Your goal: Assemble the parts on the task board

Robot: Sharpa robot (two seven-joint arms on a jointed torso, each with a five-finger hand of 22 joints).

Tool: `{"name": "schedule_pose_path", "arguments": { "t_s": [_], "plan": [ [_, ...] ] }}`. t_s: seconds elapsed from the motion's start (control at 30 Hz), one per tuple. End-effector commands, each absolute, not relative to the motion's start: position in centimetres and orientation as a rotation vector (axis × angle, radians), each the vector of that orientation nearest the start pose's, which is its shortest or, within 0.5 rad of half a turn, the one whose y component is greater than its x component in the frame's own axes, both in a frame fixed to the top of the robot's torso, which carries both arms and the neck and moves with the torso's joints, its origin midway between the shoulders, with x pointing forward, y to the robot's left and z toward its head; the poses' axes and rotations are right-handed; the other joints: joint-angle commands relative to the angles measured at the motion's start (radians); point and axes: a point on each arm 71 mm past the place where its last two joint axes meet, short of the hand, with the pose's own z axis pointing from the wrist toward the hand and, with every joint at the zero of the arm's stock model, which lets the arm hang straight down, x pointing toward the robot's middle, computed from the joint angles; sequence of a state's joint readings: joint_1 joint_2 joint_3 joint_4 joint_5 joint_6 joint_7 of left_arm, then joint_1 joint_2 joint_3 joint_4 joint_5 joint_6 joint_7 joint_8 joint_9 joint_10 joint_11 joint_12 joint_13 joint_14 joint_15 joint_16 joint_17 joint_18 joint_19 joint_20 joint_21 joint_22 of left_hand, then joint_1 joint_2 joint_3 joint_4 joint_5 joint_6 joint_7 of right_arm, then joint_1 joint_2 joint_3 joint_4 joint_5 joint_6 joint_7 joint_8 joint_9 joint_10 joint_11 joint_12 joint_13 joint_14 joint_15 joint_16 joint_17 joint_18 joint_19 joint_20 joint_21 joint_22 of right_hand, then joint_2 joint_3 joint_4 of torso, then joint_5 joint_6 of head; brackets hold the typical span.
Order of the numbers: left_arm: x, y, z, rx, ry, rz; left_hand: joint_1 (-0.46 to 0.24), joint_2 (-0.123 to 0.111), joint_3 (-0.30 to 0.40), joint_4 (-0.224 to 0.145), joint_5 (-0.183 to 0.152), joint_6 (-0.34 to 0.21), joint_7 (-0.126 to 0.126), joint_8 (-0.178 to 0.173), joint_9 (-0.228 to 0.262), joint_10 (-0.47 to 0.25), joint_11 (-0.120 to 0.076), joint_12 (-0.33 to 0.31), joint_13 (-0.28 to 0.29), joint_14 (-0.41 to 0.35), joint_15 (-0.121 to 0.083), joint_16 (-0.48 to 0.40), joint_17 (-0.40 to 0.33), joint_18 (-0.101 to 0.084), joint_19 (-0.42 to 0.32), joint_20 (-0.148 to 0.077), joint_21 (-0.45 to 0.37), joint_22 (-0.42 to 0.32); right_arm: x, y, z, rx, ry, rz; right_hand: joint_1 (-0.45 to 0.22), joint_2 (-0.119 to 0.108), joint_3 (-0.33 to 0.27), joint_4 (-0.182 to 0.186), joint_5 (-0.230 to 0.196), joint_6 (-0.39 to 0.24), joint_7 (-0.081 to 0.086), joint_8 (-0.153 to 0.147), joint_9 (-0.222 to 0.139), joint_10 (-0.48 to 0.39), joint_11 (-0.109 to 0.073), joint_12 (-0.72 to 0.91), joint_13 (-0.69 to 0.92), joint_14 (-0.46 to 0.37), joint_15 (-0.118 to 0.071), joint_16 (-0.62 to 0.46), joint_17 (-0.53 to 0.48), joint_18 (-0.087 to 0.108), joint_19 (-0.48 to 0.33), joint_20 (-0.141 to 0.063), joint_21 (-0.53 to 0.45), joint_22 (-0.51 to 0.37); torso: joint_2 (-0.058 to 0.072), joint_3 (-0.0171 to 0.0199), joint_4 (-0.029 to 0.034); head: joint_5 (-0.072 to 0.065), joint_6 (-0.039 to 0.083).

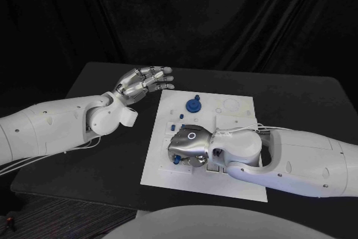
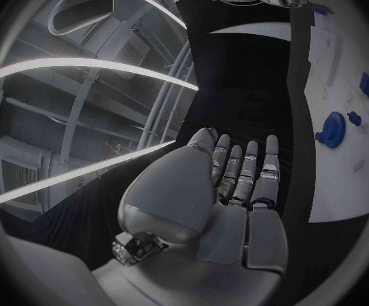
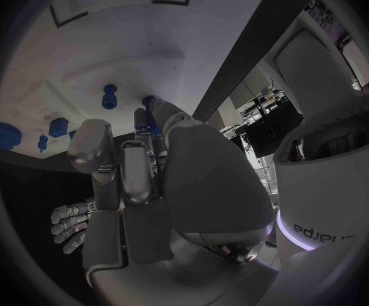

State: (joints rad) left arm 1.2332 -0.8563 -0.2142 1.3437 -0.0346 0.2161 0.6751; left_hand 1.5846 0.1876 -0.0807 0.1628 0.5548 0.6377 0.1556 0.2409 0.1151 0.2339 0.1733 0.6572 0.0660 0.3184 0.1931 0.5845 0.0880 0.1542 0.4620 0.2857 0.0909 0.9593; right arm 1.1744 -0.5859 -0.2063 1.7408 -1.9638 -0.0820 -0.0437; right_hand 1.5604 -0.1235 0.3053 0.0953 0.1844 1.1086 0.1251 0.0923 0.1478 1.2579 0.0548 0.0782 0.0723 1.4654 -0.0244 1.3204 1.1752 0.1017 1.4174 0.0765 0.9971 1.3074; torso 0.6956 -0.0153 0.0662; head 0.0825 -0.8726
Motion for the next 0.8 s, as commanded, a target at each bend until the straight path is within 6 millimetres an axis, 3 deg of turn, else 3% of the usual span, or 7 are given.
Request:
{"name": "schedule_pose_path", "arguments": {
  "t_s": [0.03, 0.13, 0.3, 0.43, 0.53, 0.67, 0.8],
  "plan": [
    [48.7, 24.9, -21.0, -0.894, 1.452, -1.962, 0.008, -0.003, 0.007, -0.001, 0.007, -0.001, 0.003, 0.004, -0.001, -0.004, 0.004, 0.007, -0.001, -0.008, 0.002, 0.003, -0.001, 0.0, 0.002, -0.002, -0.006, 0.001, 35.7, -2.2, -23.3, -1.091, 1.592, 0.829, -0.054, -0.037, 0.007, 0.025, -0.021, -0.194, -0.001, -0.032, -0.054, -0.127, 0.039, -0.017, -0.01, 0.017, 0.032, -0.004, -0.005, -0.002, -0.01, 0.021, -0.018, 0.126, 0.0, 0.0003, 0.0, 0.001, 0.0],
    [48.7, 24.9, -21.1, -0.895, 1.454, -1.961, 0.008, -0.003, 0.007, -0.001, 0.007, -0.001, 0.003, 0.004, -0.001, -0.004, 0.004, 0.007, -0.001, -0.008, 0.002, 0.003, -0.001, 0.0, 0.002, -0.002, -0.006, 0.001, 35.8, -2.3, -23.2, -1.085, 1.577, 0.842, -0.071, -0.045, -0.024, 0.023, -0.041, -0.322, -0.055, -0.031, -0.083, -0.233, 0.061, -0.015, -0.01, 0.011, 0.05, -0.006, -0.011, 0.0, -0.016, 0.04, -0.029, 0.123, 0.0, 0.0003, -0.0001, 0.002, 0.0],
    [48.7, 25.0, -21.1, -0.897, 1.456, -1.958, 0.007, -0.004, 0.008, -0.001, 0.007, -0.001, 0.003, 0.004, -0.001, -0.004, 0.003, 0.007, -0.001, -0.008, 0.002, 0.004, -0.001, 0.0, 0.002, -0.002, -0.006, 0.001, 35.8, -2.6, -23.0, -1.069, 1.543, 0.869, -0.058, -0.042, -0.122, 0.047, -0.069, -0.578, -0.103, -0.043, -0.098, -0.367, 0.08, -0.011, -0.009, -0.017, 0.062, -0.034, -0.055, 0.015, -0.047, 0.059, -0.104, 0.105, 0.0, -0.0001, 0.0003, 0.003, 0.0],
    [48.6, 25.1, -21.1, -0.899, 1.455, -1.954, 0.007, -0.004, 0.008, -0.001, 0.007, -0.001, 0.003, 0.004, -0.001, -0.004, 0.003, 0.007, -0.001, -0.008, 0.002, 0.004, -0.001, 0.0, 0.002, -0.002, -0.006, 0.001, 35.9, -3.6, -22.5, -1.024, 1.508, 0.911, -0.054, -0.048, -0.144, 0.073, -0.081, -0.594, -0.11, -0.043, -0.098, -0.405, 0.083, -0.012, -0.009, -0.023, 0.058, -0.039, -0.063, 0.018, -0.055, 0.058, -0.12, 0.102, 0.0, 0.0001, 0.0001, 0.006, 0.0],
    [48.6, 25.2, -21.1, -0.9, 1.454, -1.952, 0.007, -0.005, 0.009, -0.002, 0.007, -0.002, 0.003, 0.004, -0.001, -0.005, 0.003, 0.006, -0.001, -0.008, 0.002, 0.004, -0.002, 0.0, 0.002, -0.002, -0.006, 0.002, 36.1, -4.5, -21.8, -0.968, 1.476, 0.947, -0.005, -0.083, -0.186, 0.189, -0.088, -0.688, -0.124, -0.049, -0.104, -0.463, 0.089, 0.005, -0.006, -0.027, 0.055, -0.034, -0.061, 0.018, -0.057, 0.055, -0.126, 0.103, 0.0, 0.0002, 0.0004, 0.005, 0.0],
    [48.6, 25.3, -21.1, -0.901, 1.452, -1.949, 0.007, -0.005, 0.009, -0.002, 0.007, -0.002, 0.003, 0.004, -0.001, -0.005, 0.003, 0.006, -0.001, -0.008, 0.002, 0.004, -0.002, 0.0, 0.002, -0.002, -0.006, 0.002, 36.8, -6.6, -19.5, -0.84, 1.405, 1.004, -0.012, -0.093, -0.2, 0.199, -0.092, -0.697, -0.124, -0.05, -0.105, -0.471, 0.089, 0.011, -0.006, -0.026, 0.053, -0.03, -0.057, 0.018, -0.056, 0.054, -0.124, 0.104, 0.0, 0.0002, 0.0001, -0.001, 0.0],
    [48.7, 25.4, -21.2, -0.902, 1.451, -1.946, 0.007, -0.005, 0.009, -0.002, 0.007, -0.002, 0.003, 0.004, -0.001, -0.005, 0.003, 0.006, -0.001, -0.008, 0.002, 0.004, -0.002, 0.0, 0.002, -0.002, -0.006, 0.002, 38.4, -9.6, -16.3, -0.658, 1.372, 1.037, -0.016, -0.048, -0.176, 0.192, -0.078, -0.603, -0.079, -0.033, -0.094, -0.416, 0.074, 0.068, 0.005, -0.021, 0.05, -0.016, -0.042, 0.015, -0.05, 0.049, -0.11, 0.108, -0.001, 0.0002, -0.0008, -0.014, 0.0]
  ]
}}
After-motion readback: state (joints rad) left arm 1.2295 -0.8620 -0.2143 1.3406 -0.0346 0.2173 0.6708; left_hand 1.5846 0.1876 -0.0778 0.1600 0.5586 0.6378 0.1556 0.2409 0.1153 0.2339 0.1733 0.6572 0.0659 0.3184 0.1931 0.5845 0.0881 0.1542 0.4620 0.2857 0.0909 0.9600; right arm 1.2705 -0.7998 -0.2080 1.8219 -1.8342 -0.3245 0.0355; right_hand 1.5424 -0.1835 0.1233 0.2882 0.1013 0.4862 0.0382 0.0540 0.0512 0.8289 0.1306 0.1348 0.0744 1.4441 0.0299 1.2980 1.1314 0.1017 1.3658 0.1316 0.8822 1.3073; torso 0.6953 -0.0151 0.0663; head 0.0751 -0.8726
